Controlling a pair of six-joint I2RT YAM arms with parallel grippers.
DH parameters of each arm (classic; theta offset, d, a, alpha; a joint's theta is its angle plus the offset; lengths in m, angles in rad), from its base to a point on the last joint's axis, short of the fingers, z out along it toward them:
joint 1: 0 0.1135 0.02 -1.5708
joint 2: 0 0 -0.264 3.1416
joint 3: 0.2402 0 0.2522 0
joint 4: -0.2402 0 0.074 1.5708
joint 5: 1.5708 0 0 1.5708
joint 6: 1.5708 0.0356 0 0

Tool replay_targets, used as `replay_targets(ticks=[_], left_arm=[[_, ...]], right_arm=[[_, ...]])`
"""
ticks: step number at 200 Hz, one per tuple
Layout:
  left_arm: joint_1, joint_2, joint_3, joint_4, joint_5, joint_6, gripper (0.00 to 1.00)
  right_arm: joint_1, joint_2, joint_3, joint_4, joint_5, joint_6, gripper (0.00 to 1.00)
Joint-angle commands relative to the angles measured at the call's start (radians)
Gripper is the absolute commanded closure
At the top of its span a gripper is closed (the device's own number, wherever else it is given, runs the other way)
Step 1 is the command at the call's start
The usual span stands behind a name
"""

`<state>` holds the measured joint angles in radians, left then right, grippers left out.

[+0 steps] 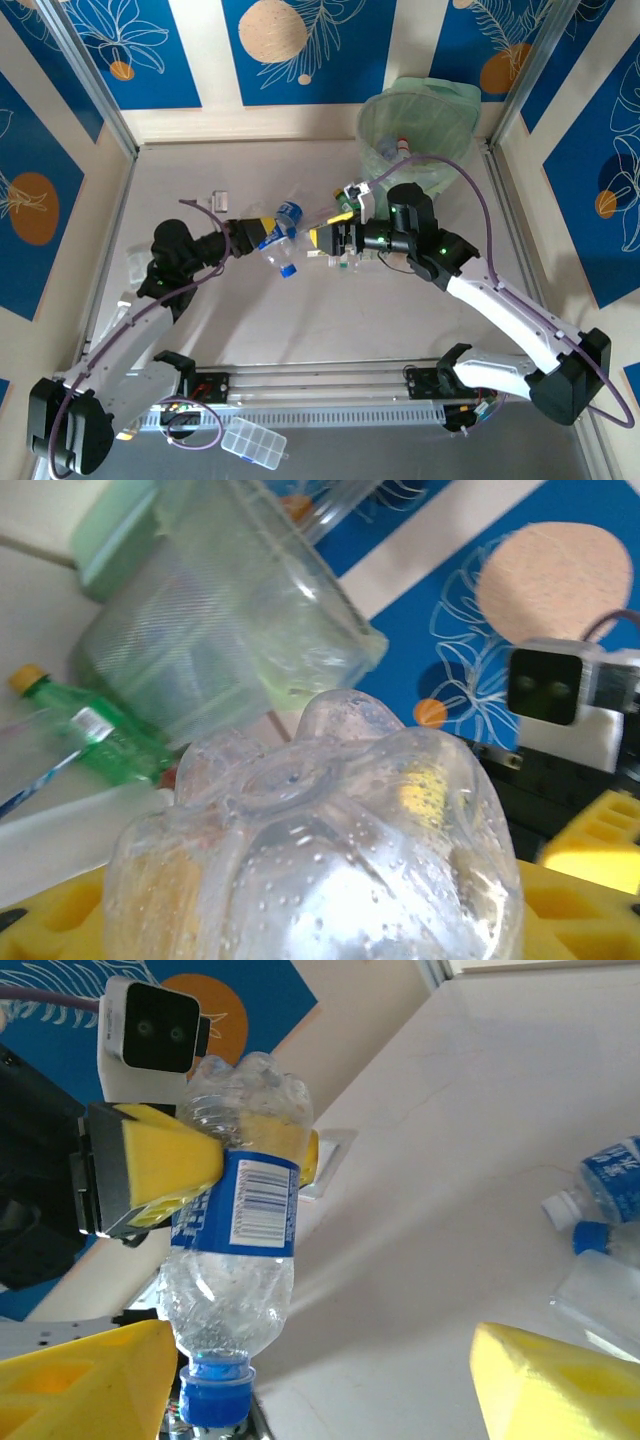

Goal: Put the plastic bottles in the bin

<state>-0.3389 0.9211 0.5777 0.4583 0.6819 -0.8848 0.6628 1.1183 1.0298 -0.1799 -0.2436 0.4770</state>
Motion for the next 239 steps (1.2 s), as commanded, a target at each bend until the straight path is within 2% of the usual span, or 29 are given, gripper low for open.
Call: replay_targets(ticks=[1,26,46,62,89,131,202,239], left_arm=[[-0.006,-0.015,-0.018,0.141,0.103,-0.021,0.54],[-0.009,-0.021,-0.040,0.186,0.096,-0.033,0.54],[-0.013,-0.023,-0.050,0.220,0.086,-0.040,0.54],[-0.015,-0.022,-0.055,0.234,0.075,-0.036,0.53],[-0.020,-0.019,-0.056,0.233,0.071,-0.025,0.53],[-0.025,-0.034,-0.058,0.201,0.067,0.005,0.53],[-0.036,-0.051,-0.056,0.183,0.049,0.030,0.53],[-0.046,-0.054,-0.053,0.169,0.041,0.044,0.53]], right_arm=[[-0.017,0.033,0.011,0.039,-0.144,0.023,0.19],[-0.017,0.095,0.020,0.109,-0.314,0.097,0.07],[-0.015,0.170,0.038,0.183,-0.446,0.186,0.06],[-0.001,0.218,0.041,0.256,-0.494,0.255,0.06],[0.040,0.267,0.067,0.297,-0.506,0.290,0.10],[0.076,0.330,0.094,0.336,-0.536,0.348,0.21],[0.082,0.345,0.082,0.418,-0.536,0.446,0.35],[0.097,0.348,0.087,0.389,-0.542,0.429,0.37]])
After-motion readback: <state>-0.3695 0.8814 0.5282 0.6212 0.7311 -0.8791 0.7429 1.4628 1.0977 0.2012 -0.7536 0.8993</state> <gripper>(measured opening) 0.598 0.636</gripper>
